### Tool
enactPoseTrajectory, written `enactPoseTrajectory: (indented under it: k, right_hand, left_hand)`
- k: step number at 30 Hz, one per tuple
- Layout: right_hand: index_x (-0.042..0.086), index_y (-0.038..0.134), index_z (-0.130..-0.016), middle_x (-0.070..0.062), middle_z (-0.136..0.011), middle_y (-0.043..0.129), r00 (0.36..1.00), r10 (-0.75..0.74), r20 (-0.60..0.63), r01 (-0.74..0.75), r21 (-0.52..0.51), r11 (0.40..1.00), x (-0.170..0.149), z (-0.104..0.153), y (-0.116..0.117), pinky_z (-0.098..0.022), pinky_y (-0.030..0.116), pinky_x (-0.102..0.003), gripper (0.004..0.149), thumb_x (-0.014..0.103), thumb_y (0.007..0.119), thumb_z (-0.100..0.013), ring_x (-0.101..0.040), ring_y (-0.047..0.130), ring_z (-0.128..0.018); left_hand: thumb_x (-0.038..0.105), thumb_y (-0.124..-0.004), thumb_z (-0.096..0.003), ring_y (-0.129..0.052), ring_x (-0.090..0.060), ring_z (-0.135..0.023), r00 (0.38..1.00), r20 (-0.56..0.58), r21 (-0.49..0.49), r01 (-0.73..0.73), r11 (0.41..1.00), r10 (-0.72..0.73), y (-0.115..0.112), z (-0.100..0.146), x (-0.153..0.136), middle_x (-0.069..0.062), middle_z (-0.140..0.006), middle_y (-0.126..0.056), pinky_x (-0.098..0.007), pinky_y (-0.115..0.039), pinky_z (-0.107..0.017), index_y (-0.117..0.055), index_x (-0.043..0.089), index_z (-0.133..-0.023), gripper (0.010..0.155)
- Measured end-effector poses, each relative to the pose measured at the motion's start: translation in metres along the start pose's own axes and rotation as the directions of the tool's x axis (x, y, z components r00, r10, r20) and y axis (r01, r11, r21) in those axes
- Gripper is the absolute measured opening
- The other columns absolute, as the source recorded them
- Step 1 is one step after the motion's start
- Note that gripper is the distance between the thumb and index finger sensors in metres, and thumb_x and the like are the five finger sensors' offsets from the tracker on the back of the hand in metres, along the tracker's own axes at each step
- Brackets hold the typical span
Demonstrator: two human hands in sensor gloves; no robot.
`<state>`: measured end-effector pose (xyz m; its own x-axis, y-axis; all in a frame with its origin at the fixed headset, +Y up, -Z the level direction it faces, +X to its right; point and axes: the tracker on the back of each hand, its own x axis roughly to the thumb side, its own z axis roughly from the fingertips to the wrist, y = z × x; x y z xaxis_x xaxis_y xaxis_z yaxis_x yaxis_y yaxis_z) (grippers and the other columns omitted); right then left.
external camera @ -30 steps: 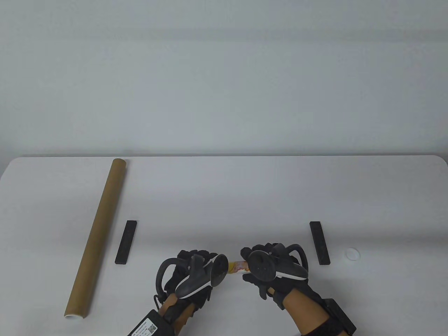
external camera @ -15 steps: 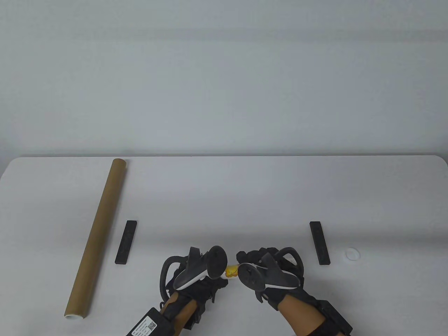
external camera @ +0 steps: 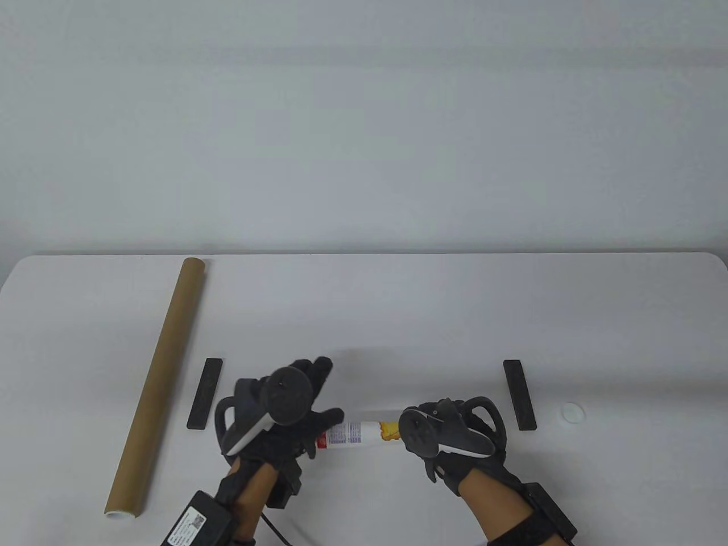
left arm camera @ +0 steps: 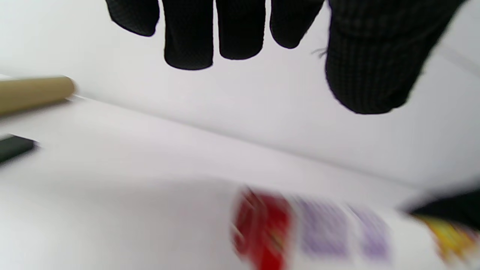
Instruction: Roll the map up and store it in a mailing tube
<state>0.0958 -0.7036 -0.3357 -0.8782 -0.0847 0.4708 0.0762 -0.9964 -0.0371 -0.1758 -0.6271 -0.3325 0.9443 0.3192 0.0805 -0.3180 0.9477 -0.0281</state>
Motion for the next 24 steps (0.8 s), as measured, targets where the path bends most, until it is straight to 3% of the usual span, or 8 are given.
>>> enactPoseTrajectory:
  k: [4, 8, 10, 14, 19, 24]
  right_hand:
    - [0.014, 0.087, -0.088, 0.000, -0.061, 0.096, 1.000, -0.009, -0.008, 0.009, -0.005, 1.000, -0.003, 0.001, -0.002, -0.050, 0.081, -0.054, 0.056, 0.043, 0.099, -0.042, -0.025, 0.102, -0.047]
    - [0.014, 0.087, -0.088, 0.000, -0.061, 0.096, 1.000, -0.023, -0.014, 0.023, 0.001, 1.000, -0.005, 0.001, -0.001, -0.050, 0.081, -0.054, 0.055, 0.043, 0.099, -0.042, -0.025, 0.102, -0.047]
    - [0.014, 0.087, -0.088, 0.000, -0.061, 0.096, 0.999, -0.028, -0.018, 0.027, -0.001, 1.000, -0.007, 0.001, -0.001, -0.050, 0.081, -0.054, 0.056, 0.042, 0.099, -0.042, -0.025, 0.102, -0.047]
    - [0.014, 0.087, -0.088, -0.001, -0.061, 0.096, 0.999, -0.037, -0.025, 0.037, 0.000, 0.999, -0.009, 0.001, -0.001, -0.050, 0.081, -0.054, 0.056, 0.042, 0.099, -0.042, -0.025, 0.102, -0.047]
    - [0.014, 0.087, -0.088, -0.001, -0.061, 0.096, 0.999, -0.043, -0.025, 0.043, 0.008, 0.999, -0.009, 0.001, 0.000, -0.050, 0.081, -0.054, 0.056, 0.042, 0.099, -0.042, -0.025, 0.102, -0.047]
    - [0.014, 0.087, -0.088, -0.001, -0.061, 0.096, 0.999, -0.045, -0.022, 0.045, 0.016, 0.999, -0.008, 0.000, 0.000, -0.050, 0.081, -0.054, 0.056, 0.042, 0.099, -0.042, -0.025, 0.102, -0.047]
  left_hand:
    - [0.061, -0.093, -0.0373, -0.065, -0.034, -0.110, 0.978, -0.207, 0.079, -0.023, 0.997, 0.039, 0.031, -0.008, -0.061, 0.005, -0.116, -0.053, -0.052, -0.058, -0.080, -0.047, 0.046, -0.105, 0.083]
    - [0.062, -0.092, -0.0382, -0.057, -0.038, -0.111, 0.888, -0.448, 0.112, -0.057, 0.992, 0.102, 0.040, -0.013, -0.133, 0.003, -0.118, -0.045, -0.053, -0.056, -0.080, -0.041, 0.045, -0.106, 0.087]
    - [0.062, -0.092, -0.0379, -0.055, -0.040, -0.111, 0.819, -0.560, 0.112, -0.073, 0.991, 0.124, 0.033, -0.014, -0.165, 0.001, -0.118, -0.043, -0.054, -0.055, -0.080, -0.040, 0.043, -0.107, 0.089]
    - [0.063, -0.091, -0.0381, -0.055, -0.042, -0.110, 0.719, -0.692, 0.002, -0.078, 0.997, 0.058, 0.007, -0.015, -0.204, -0.001, -0.118, -0.042, -0.054, -0.057, -0.079, -0.035, 0.041, -0.107, 0.092]
    - [0.063, -0.090, -0.0388, -0.058, -0.041, -0.109, 0.634, -0.774, -0.073, -0.090, 0.993, 0.001, -0.029, -0.017, -0.231, -0.002, -0.117, -0.044, -0.053, -0.060, -0.078, -0.034, 0.040, -0.107, 0.092]
    - [0.058, -0.090, -0.0406, -0.063, -0.038, -0.107, 0.591, -0.805, -0.124, -0.085, 0.989, -0.050, -0.048, -0.020, -0.241, -0.002, -0.115, -0.048, -0.051, -0.064, -0.077, -0.033, 0.038, -0.107, 0.090]
